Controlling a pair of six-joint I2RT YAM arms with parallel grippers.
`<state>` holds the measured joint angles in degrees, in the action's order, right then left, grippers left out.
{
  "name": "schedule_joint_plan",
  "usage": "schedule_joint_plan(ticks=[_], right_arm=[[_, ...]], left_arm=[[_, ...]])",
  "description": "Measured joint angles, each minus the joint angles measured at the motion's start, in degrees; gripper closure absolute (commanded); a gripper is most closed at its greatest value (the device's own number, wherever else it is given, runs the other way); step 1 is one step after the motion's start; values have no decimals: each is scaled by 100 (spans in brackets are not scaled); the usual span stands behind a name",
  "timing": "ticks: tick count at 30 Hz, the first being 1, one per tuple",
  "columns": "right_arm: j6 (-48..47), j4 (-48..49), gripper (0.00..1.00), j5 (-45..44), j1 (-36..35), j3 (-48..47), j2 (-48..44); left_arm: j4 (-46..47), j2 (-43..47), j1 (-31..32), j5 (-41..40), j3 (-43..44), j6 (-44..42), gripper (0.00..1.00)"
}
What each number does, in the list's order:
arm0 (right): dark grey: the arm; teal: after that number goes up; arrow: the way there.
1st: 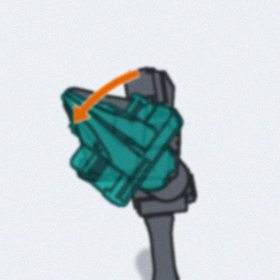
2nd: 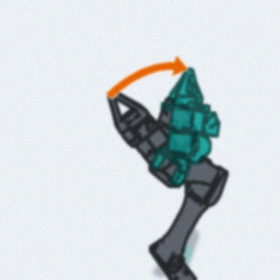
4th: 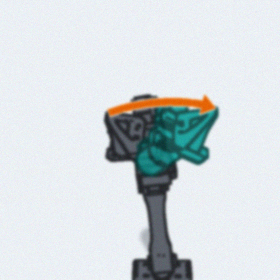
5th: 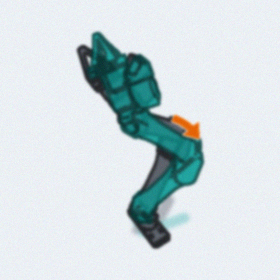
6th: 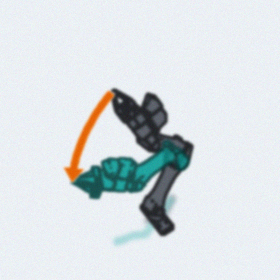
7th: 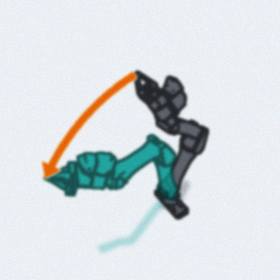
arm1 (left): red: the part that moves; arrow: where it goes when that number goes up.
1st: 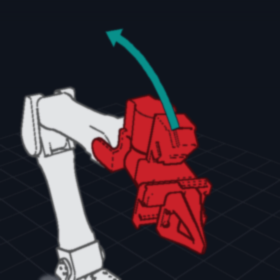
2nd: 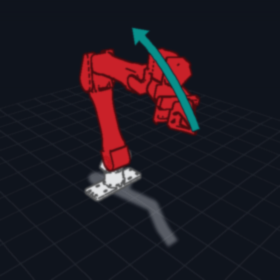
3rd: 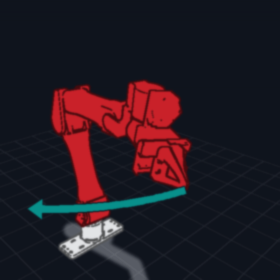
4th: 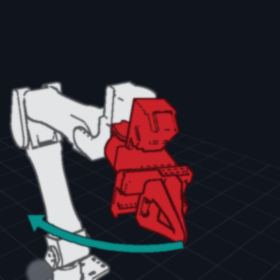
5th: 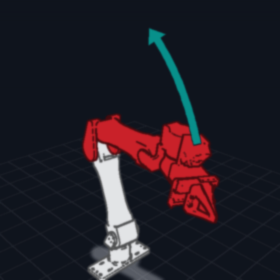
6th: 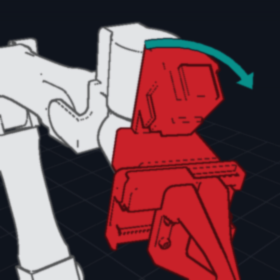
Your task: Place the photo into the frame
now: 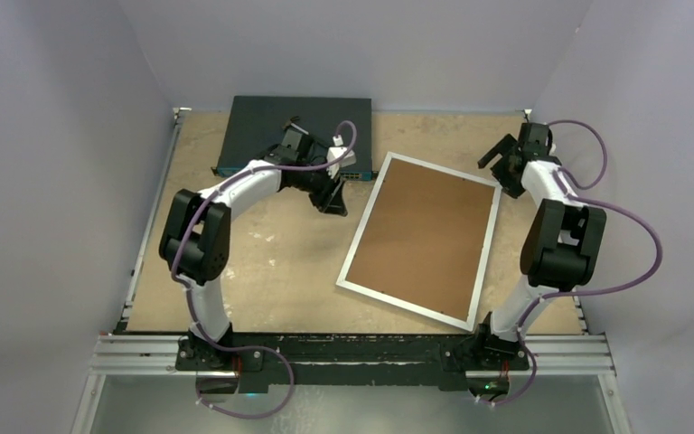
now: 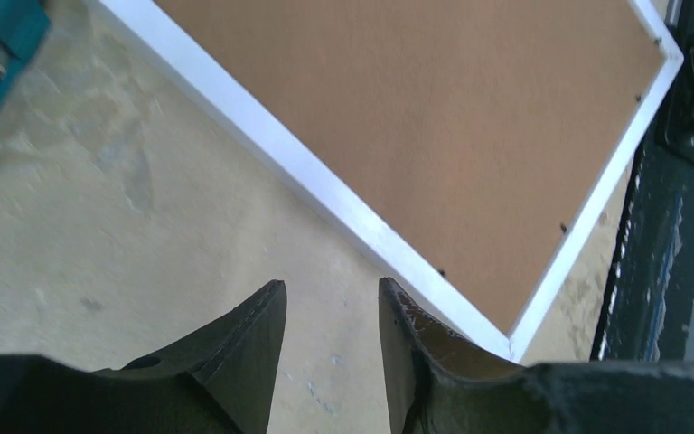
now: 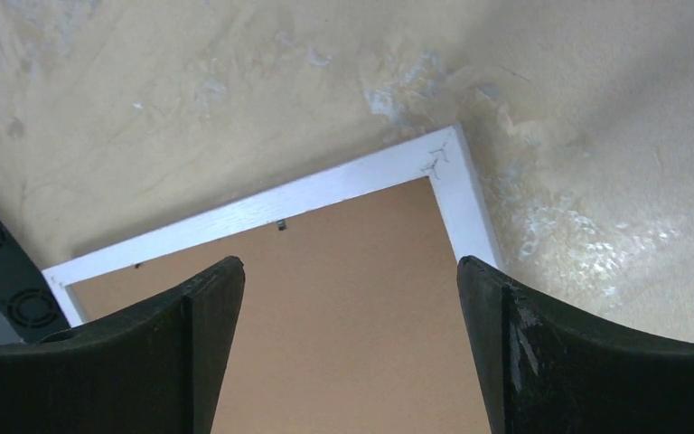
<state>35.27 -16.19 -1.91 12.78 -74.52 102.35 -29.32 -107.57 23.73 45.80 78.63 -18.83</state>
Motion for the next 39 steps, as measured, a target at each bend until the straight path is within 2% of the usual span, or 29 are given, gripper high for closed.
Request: schedule_joint_plan(ticks=[5,11,19,25,31,36,39], right_arm=[[-114,72,13,302,0,9,-4],[-190,190,15,525,31,455,-4],[-212,339,16,645,160,739,-59],[-234,391,16,704,221,837,-129],[-247,442,18,833,240,848,-127],[-280,481,18,918,240,866,-127],[-295,505,18,925,240,874,-127]], left_arm=[[511,-535,101,26,439,490,65],[765,-1263,181,24,415,883,72],[1032,-1351,229,219,396,1108,72],[1172,-1351,282,240,391,1163,80],[1209,-1408,345,203,332,1126,83],[1217,-1414,343,225,328,1113,83],[1220,-1414,341,229,328,1110,80]])
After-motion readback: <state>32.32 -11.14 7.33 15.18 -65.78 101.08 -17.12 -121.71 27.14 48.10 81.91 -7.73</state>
